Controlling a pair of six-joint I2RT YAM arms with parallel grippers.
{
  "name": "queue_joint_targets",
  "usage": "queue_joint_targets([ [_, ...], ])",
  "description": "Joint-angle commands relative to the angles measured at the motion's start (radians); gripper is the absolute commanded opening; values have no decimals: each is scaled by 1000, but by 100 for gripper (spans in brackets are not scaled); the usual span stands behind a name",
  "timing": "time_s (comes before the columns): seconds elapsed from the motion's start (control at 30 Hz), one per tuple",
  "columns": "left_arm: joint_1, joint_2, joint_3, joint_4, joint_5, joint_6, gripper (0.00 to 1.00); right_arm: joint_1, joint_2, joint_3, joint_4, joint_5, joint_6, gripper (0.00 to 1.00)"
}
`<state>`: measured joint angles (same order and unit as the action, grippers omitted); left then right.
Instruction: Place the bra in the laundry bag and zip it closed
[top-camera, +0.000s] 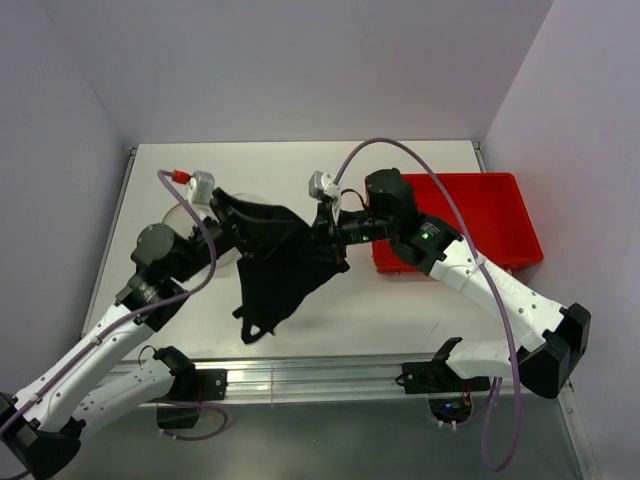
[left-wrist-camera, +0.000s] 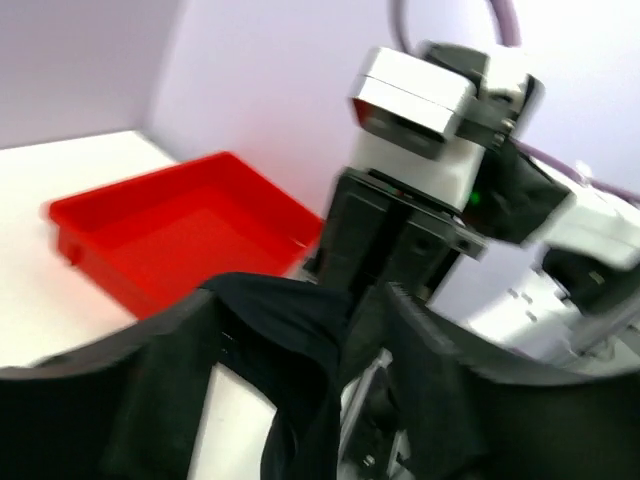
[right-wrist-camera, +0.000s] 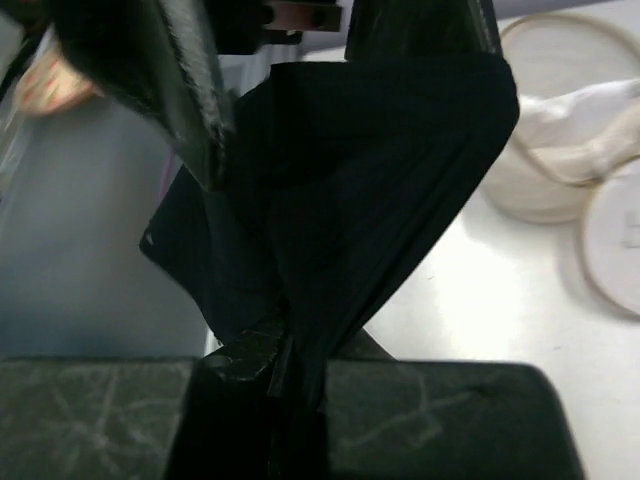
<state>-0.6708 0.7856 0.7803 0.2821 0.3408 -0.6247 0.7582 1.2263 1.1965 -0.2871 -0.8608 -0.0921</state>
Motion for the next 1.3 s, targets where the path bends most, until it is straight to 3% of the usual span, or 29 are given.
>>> queue_joint_targets([
  [0.0, 72, 73, 170, -114, -262, 31, 76, -36, -36, -8, 152, 69, 122, 0],
  [0.07, 155, 166, 322, -231, -295, 33, 77, -60, -27, 8, 178, 91, 181, 0],
  [0.13, 218, 196, 376, -384, -335, 22, 75, -100, -4, 31, 189, 117, 232, 0],
  [0.17, 306, 201, 379, -417, -368, -2, 75, -111, 8, 55, 198, 134, 248, 0],
  [0.23, 400, 185, 347, -497, -423, -59, 70, -132, 51, 80, 232, 131, 288, 0],
  [0.27, 509, 161, 292, -514, -421, -76, 69, -134, 70, 106, 246, 131, 296, 0],
  [0.4, 741, 95, 114, -561, -362, -127, 58, -132, 217, 207, 317, 97, 360, 0],
  [0.47, 822, 69, 21, -589, -330, -141, 57, -126, 290, 277, 331, 97, 370, 0],
  [0.57, 875, 29, -78, -592, -336, -158, 59, -114, 352, 354, 338, 100, 377, 0],
  [0.77, 878, 50, -164, -506, -349, -188, 61, -88, 484, 486, 396, 106, 436, 0],
  [0.87, 881, 113, -180, -468, -298, -205, 46, -71, 550, 554, 422, 109, 476, 0],
  [1.0, 879, 113, -233, -385, -197, -227, 0, -40, 637, 646, 395, 154, 479, 0],
  [1.27, 834, 47, -323, -207, 50, -339, 0, -31, 613, 641, 329, 210, 445, 0],
])
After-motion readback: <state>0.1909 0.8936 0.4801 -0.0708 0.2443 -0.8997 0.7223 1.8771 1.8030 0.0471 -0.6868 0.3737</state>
